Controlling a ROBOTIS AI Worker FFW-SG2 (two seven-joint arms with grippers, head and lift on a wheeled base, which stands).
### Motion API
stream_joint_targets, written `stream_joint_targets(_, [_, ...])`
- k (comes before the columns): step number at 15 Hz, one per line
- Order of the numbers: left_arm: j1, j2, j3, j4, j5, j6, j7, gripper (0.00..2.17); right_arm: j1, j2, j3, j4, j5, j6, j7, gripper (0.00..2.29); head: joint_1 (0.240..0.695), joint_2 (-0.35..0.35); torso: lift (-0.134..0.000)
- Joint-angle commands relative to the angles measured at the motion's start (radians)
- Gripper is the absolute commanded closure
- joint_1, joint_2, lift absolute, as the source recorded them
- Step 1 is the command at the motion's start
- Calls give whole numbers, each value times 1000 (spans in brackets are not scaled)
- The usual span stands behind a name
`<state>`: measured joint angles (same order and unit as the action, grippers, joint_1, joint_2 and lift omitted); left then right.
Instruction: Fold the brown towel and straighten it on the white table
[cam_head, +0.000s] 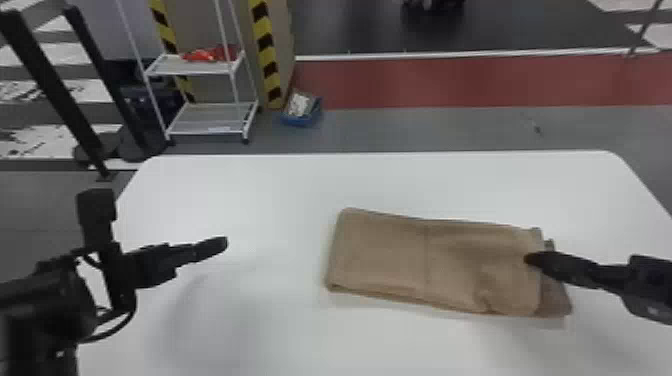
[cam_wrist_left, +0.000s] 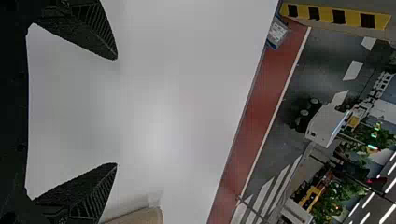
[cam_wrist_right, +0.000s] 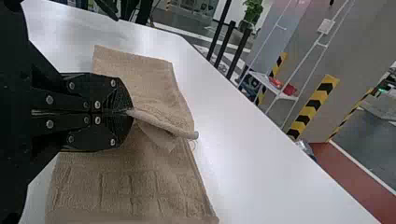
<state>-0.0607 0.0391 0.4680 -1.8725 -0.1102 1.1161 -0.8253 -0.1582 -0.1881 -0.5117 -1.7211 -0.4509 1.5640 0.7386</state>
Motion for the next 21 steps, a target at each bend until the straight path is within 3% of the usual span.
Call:
stream_joint_targets(1, [10, -4, -3, -4, 1, 0, 0, 66, -18, -22, 19, 55, 41, 8, 16, 1163, 695, 83, -124])
stream_joint_targets(3, [16, -5, -5, -8, 1, 0, 0, 66, -55, -28, 22, 106, 90, 8, 53, 1163, 695, 71, -124])
stream_joint_targets(8, [18, -5, -8, -10, 1, 0, -3, 66, -98, -48, 25, 155, 144, 8, 65, 1163, 695, 45, -124])
stream_joint_targets(13, [13, -1, -6, -8, -2, 0, -3, 66, -75, -48, -74, 40, -11, 8, 84, 1163, 695, 39, -124])
stream_joint_targets(15, [10, 1, -3, -5, 0, -3, -3, 66, -54, -56, -30, 66, 95, 8, 96, 1163, 695, 34, -124])
stream_joint_targets(21, [-5, 1, -9, 7, -5, -3, 0, 66, -73, -53, 4, 98, 136, 8, 102, 1163, 695, 19, -124])
